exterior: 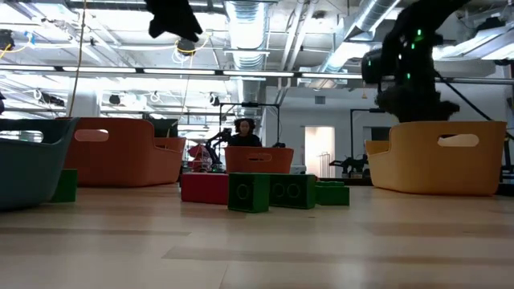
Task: Sort blocks
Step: Put the red block into the left orange bin
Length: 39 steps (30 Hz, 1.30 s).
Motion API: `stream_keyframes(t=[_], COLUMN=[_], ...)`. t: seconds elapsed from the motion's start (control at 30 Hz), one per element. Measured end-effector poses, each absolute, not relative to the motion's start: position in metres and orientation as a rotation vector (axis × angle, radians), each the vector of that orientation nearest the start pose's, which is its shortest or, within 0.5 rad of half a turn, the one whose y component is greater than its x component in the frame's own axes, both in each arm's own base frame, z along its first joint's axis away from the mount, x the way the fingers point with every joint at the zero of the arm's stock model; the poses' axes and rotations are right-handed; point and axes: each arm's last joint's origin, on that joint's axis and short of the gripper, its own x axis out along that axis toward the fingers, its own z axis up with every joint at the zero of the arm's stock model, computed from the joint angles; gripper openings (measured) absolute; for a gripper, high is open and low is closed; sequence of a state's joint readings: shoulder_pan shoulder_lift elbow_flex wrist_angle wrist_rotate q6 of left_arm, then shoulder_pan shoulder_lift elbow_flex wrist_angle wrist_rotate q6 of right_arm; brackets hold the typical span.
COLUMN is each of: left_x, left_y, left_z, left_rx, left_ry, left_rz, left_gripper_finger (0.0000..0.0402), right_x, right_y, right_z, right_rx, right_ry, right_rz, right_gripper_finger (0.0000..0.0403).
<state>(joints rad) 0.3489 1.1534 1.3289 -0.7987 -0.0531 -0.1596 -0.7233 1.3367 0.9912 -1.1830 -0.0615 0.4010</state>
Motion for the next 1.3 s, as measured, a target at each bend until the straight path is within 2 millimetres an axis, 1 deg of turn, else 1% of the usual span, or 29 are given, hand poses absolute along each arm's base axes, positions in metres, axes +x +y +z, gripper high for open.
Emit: stream_keyframes(t=[0.07, 0.13, 0.27, 0.33, 0.43, 0.53, 0.63, 0.73, 0.8, 0.93, 1.0, 1.1, 1.17, 1.2, 1.23, 1.3], left_x=[0.207, 0.206, 0.204, 0.202, 0.200, 0.213, 0.238, 0.264, 0.278, 0.304, 0.314, 0.323, 0.327, 0.329, 0.330, 0.331], left_y=[0.076, 0.074, 0.065, 0.058, 0.052, 0.052, 0.053, 0.051, 0.044, 0.024, 0.017, 0.011, 0.008, 0.006, 0.004, 0.001], left_z=[0.388, 0.382, 0.353, 0.337, 0.321, 0.307, 0.283, 0.259, 0.249, 0.245, 0.244, 0.240, 0.237, 0.235, 0.234, 0.232], left_rx=[-0.242, -0.235, -0.257, -0.269, -0.316, -0.388, -0.453, -0.525, -0.512, -0.317, -0.251, -0.207, -0.164, -0.113, -0.051, 0.130], left_ry=[0.626, 0.668, 0.843, 0.937, 1.016, 1.044, 1.153, 1.263, 1.301, 1.287, 1.252, 1.217, 1.212, 1.212, 1.212, 1.221], left_rz=[0.409, 0.368, 0.233, 0.179, 0.151, 0.165, 0.192, 0.218, 0.199, 0.143, 0.179, 0.226, 0.193, 0.154, 0.112, 0.035], left_gripper_finger=[0.0118, 0.0118, 0.0118, 0.0118, 0.0118, 0.0118, 0.0118, 0.0118, 0.0118, 0.0118, 0.0119, 0.0125, 0.0138, 0.0147, 0.0156, 0.0179], right_x=[0.163, 0.167, 0.184, 0.196, 0.218, 0.242, 0.258, 0.261, 0.258, 0.244, 0.238, 0.232, 0.229, 0.228, 0.228, 0.229], right_y=[-0.138, -0.133, -0.121, -0.115, -0.106, -0.097, -0.090, -0.089, -0.088, -0.088, -0.089, -0.090, -0.088, -0.087, -0.086, -0.084], right_z=[0.260, 0.290, 0.346, 0.368, 0.390, 0.401, 0.406, 0.406, 0.407, 0.413, 0.415, 0.417, 0.420, 0.420, 0.420, 0.420], right_rx=[0.863, 0.798, 0.698, 0.651, 0.590, 0.516, 0.459, 0.433, 0.407, 0.341, 0.313, 0.272, 0.249, 0.240, 0.230, 0.208], right_ry=[1.280, 1.174, 0.919, 0.816, 0.716, 0.663, 0.635, 0.651, 0.670, 0.684, 0.690, 0.697, 0.695, 0.696, 0.698, 0.703], right_rz=[-0.839, -0.842, -0.756, -0.696, -0.606, -0.514, -0.453, -0.439, -0.433, -0.417, -0.413, -0.403, -0.376, -0.359, -0.345, -0.307], right_gripper_finger=[0.0289, 0.0289, 0.0289, 0.0290, 0.0290, 0.0290, 0.0290, 0.0290, 0.0290, 0.0290, 0.0290, 0.0290, 0.0290, 0.0290, 0.0290, 0.0290])
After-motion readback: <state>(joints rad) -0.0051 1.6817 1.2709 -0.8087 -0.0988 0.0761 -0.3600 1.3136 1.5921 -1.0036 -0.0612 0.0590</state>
